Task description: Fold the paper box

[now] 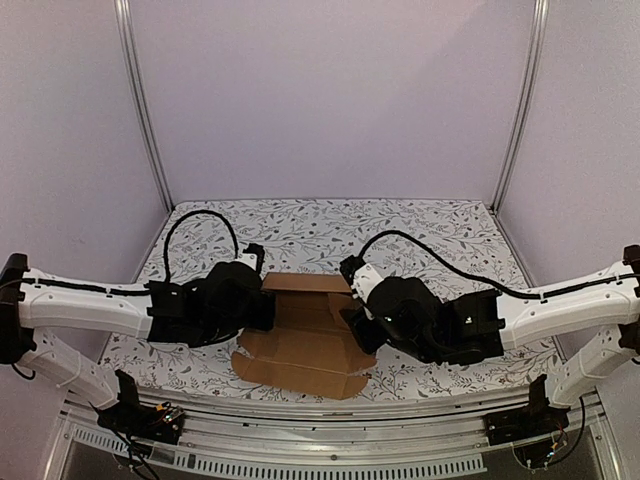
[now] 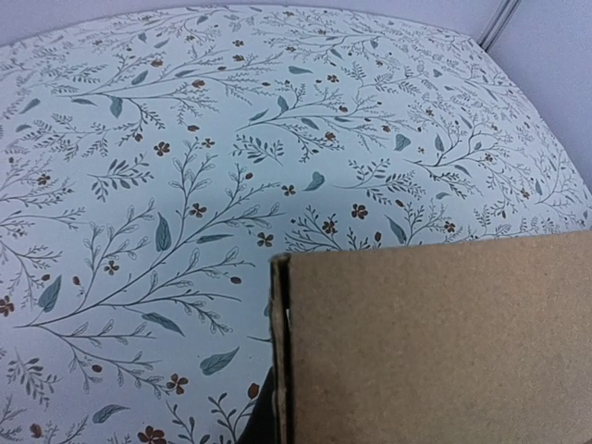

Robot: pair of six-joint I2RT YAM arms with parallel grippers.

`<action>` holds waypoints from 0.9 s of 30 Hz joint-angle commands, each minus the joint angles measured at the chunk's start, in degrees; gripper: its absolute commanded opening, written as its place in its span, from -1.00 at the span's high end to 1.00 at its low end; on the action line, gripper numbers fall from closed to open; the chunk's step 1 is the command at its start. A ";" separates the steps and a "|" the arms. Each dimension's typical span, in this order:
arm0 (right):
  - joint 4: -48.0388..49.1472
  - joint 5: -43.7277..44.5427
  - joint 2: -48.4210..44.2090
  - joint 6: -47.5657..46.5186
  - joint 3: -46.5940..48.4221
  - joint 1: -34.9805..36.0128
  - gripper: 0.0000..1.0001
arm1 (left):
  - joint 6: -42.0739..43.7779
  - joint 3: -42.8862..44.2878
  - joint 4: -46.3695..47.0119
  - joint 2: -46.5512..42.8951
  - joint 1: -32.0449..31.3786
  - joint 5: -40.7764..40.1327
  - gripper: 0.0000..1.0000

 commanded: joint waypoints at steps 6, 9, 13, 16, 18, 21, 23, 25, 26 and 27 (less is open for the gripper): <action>4.15 12.57 6.75 3.21 5.07 1.35 0.08 | -4.75 2.08 -0.02 2.27 0.32 -0.04 1.00; 4.31 15.94 9.00 3.07 6.61 1.92 0.14 | -5.46 2.59 -0.16 2.88 0.32 -0.28 1.00; 5.11 19.14 11.19 3.07 7.66 2.32 0.22 | -6.29 3.13 -0.24 3.62 0.32 -0.17 1.00; 6.05 20.68 12.37 2.78 8.23 2.49 0.30 | -7.21 3.37 -0.64 4.00 0.32 -0.21 1.00; 6.68 21.57 13.15 2.76 8.37 2.62 0.34 | -8.03 3.29 -0.64 4.00 0.32 -0.26 1.00; 8.01 23.06 14.76 2.47 9.23 2.84 0.42 | -8.72 3.16 -0.69 3.89 0.32 -0.44 1.00; 9.17 24.35 15.91 1.76 9.75 3.11 0.47 | -9.01 3.20 -0.80 3.86 0.32 -0.53 1.00; 9.97 25.49 16.94 1.01 10.20 3.28 0.54 | -9.21 3.34 -1.09 3.76 0.32 -0.64 1.00; 10.19 25.92 17.21 0.32 10.53 3.37 0.61 | -9.34 3.21 -1.25 3.76 0.32 -0.77 1.00; 10.24 26.40 17.57 -0.07 10.80 3.44 0.66 | -9.47 3.23 -1.25 3.72 0.32 -0.75 1.00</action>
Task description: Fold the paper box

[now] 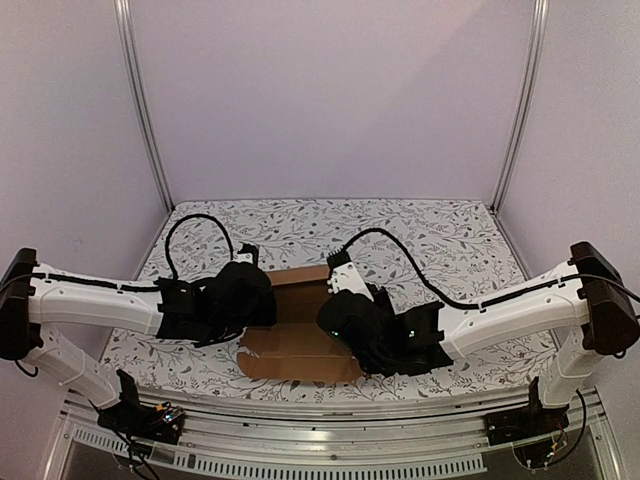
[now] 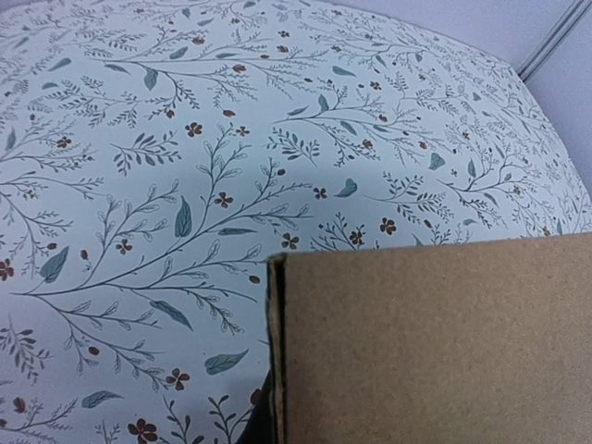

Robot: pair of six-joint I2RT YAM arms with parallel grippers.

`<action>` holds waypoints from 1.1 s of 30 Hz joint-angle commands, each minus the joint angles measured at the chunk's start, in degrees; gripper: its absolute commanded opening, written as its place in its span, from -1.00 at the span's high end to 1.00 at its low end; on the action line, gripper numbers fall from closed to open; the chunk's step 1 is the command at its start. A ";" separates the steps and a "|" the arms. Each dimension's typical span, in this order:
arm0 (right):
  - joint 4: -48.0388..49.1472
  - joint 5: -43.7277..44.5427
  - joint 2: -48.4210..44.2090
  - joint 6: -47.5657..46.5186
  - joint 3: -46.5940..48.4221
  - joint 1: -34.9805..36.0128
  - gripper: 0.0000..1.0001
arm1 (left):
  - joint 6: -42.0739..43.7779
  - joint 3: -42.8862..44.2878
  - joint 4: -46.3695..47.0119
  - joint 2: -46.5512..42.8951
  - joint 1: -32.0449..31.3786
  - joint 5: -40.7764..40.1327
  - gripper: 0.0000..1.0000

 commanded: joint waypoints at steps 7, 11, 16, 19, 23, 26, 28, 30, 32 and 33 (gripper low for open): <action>5.17 2.26 4.17 -3.32 3.99 1.67 1.00 | -1.54 1.34 1.08 0.25 -0.18 2.11 1.00; 6.10 2.64 5.54 -3.52 4.69 1.83 1.00 | -2.25 1.37 1.41 0.61 -0.18 2.74 1.00; 6.42 3.62 6.77 -4.26 5.87 1.99 1.00 | -3.18 1.49 1.13 0.54 -0.23 3.34 0.77; 6.42 4.71 7.00 -5.30 6.37 2.00 1.00 | -3.29 1.50 0.69 0.32 -0.18 3.63 0.59; 6.57 5.26 7.31 -6.57 6.66 1.94 1.00 | -3.58 1.22 -0.46 -0.48 -0.18 3.55 0.48; 6.68 5.49 7.70 -7.14 7.08 1.75 1.00 | -3.72 0.85 -1.05 -1.29 -0.18 3.70 0.43; 6.68 5.45 7.91 -7.29 7.26 1.40 1.00 | -3.71 0.52 -1.30 -1.79 -0.27 3.93 0.38; 6.76 5.15 8.01 -7.38 7.33 0.76 1.00 | -3.64 0.08 -2.00 -2.20 -0.27 4.06 0.33; 6.77 4.75 8.11 -7.50 7.44 0.02 1.00 | -3.69 -0.65 -2.60 -2.68 -0.34 4.52 0.28; 6.77 4.60 8.16 -7.54 7.57 -0.28 1.00 | -3.64 -1.13 -2.68 -2.99 -0.38 4.92 0.25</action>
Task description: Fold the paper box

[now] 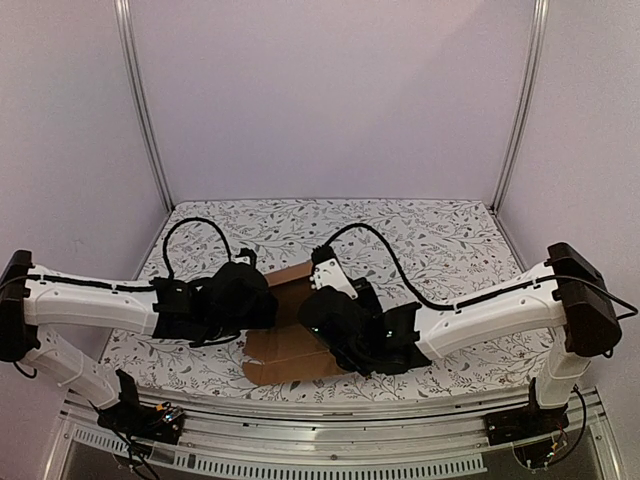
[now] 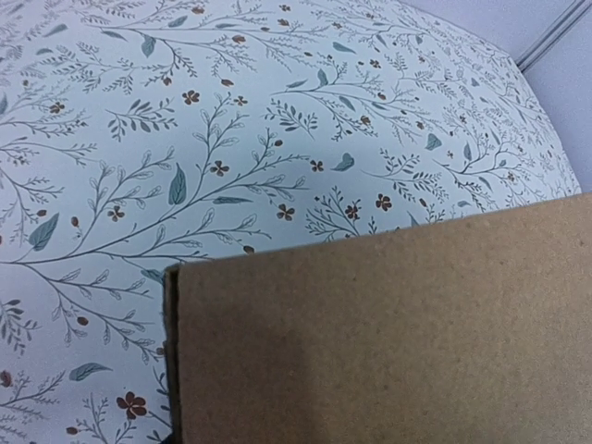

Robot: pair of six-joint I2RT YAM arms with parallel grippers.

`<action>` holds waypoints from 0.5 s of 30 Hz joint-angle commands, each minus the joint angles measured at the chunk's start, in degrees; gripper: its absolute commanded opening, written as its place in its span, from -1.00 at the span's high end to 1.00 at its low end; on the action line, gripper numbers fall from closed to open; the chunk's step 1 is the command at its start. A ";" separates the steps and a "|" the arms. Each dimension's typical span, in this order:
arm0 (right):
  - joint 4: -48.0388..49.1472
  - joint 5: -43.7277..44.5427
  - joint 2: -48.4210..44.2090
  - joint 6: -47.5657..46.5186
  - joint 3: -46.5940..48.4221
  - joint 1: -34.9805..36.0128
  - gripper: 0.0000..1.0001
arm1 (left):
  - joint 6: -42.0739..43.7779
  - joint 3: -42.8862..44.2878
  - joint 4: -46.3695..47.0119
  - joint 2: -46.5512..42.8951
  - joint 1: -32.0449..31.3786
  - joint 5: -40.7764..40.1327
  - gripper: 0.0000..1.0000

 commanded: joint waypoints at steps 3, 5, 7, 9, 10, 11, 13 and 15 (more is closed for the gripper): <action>2.05 -4.70 1.82 -1.12 2.04 -1.64 1.00 | 0.28 -2.34 -0.42 -2.76 -0.49 3.07 0.11; 2.05 -5.36 2.27 -1.41 1.93 -2.49 1.00 | 0.42 -2.88 -2.00 -3.58 -0.50 2.87 0.02; 2.05 -6.15 2.57 -1.13 1.37 -3.32 1.00 | 0.41 -3.55 -3.95 -5.21 -0.49 2.53 -0.05; 2.04 -6.90 2.59 -0.56 0.83 -3.93 1.00 | 0.45 -4.55 -5.87 -7.18 -0.49 1.94 -0.12; 2.05 -7.51 2.55 -0.22 0.49 -4.39 1.00 | 0.33 -5.03 -7.23 -8.41 -0.49 1.41 -0.14; 2.12 -8.19 2.44 -0.01 0.16 -4.72 1.00 | 0.22 -5.50 -8.51 -9.53 -0.49 0.72 -0.17; 2.62 -9.48 2.22 0.37 -0.74 -5.15 1.00 | 0.10 -6.28 -11.14 -12.42 -0.53 -0.43 -0.22; 3.88 -11.82 1.79 0.77 -2.20 -5.89 1.00 | 0.37 -6.68 -14.01 -15.35 -0.41 -1.17 -0.25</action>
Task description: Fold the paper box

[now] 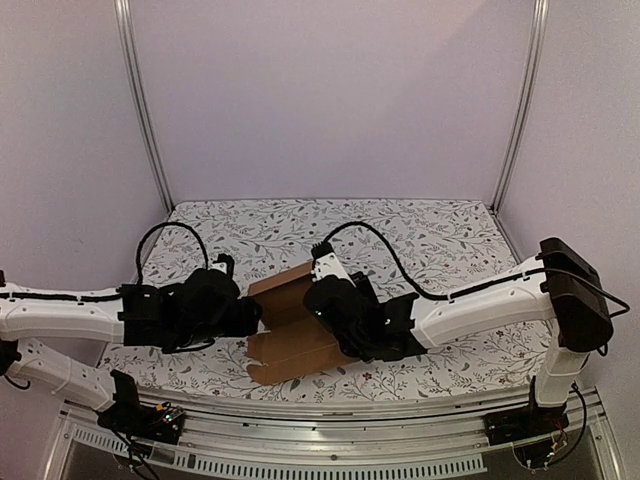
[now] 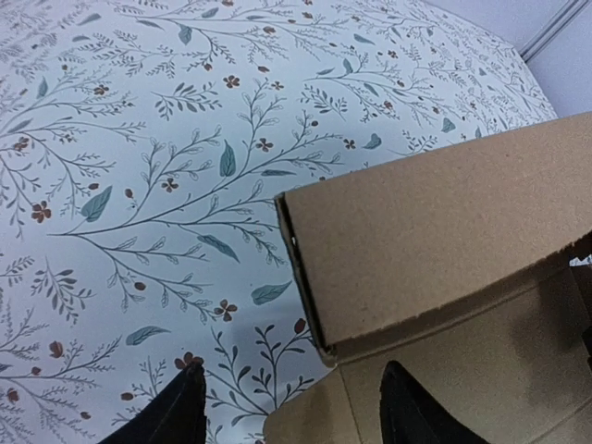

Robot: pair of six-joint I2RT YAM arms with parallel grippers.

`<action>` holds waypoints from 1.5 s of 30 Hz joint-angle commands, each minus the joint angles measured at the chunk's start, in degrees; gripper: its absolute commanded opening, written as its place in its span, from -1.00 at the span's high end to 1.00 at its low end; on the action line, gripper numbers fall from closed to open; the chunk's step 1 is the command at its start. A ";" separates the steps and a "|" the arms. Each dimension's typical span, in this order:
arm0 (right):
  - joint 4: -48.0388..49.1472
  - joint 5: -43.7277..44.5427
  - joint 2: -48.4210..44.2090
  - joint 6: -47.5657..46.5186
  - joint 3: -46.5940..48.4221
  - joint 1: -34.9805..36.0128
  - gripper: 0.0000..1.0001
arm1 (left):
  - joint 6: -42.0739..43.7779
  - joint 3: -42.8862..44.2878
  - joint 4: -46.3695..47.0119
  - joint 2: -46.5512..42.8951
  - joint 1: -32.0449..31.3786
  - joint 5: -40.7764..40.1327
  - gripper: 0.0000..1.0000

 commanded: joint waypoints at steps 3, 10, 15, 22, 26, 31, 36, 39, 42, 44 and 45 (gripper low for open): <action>3.56 -8.19 -0.85 1.98 -4.54 -2.58 1.00 | 1.82 -1.23 -11.43 -9.19 -0.24 -2.21 -0.30; 11.04 -21.88 -4.05 -2.36 -12.51 -6.02 1.00 | 11.67 1.51 -11.29 -17.22 -0.15 4.39 -0.39; 20.78 -33.79 -5.83 -6.42 -18.49 -8.86 1.00 | 17.49 4.83 -8.41 -14.80 1.10 5.19 -0.42; 34.82 -46.57 -2.83 -11.08 -22.16 -11.65 1.00 | 21.80 7.90 4.39 -5.49 6.48 17.59 -0.26; 48.25 -51.74 1.87 -14.40 -24.54 -12.51 1.00 | 22.58 10.20 10.09 1.17 8.41 24.58 -0.15; 53.69 -53.05 7.90 -14.78 -22.59 -12.74 1.00 | 23.86 14.89 12.18 8.73 8.80 28.28 0.04; 58.61 -53.58 12.50 -14.53 -21.86 -13.17 1.00 | 23.12 16.85 13.74 13.99 9.84 28.51 0.32; 62.51 -53.39 14.12 -13.79 -22.59 -13.53 1.00 | 21.73 15.97 16.12 16.11 10.46 28.51 0.59; 64.38 -52.61 15.17 -13.32 -23.23 -13.65 1.00 | 20.25 15.45 18.03 18.31 10.66 30.32 0.89; 65.24 -52.32 15.52 -13.16 -23.62 -13.73 1.00 | 19.30 15.52 21.13 19.88 10.67 31.26 1.00; 65.43 -52.21 15.71 -13.05 -23.72 -13.72 1.00 | 18.98 15.42 21.82 20.59 10.67 31.62 1.00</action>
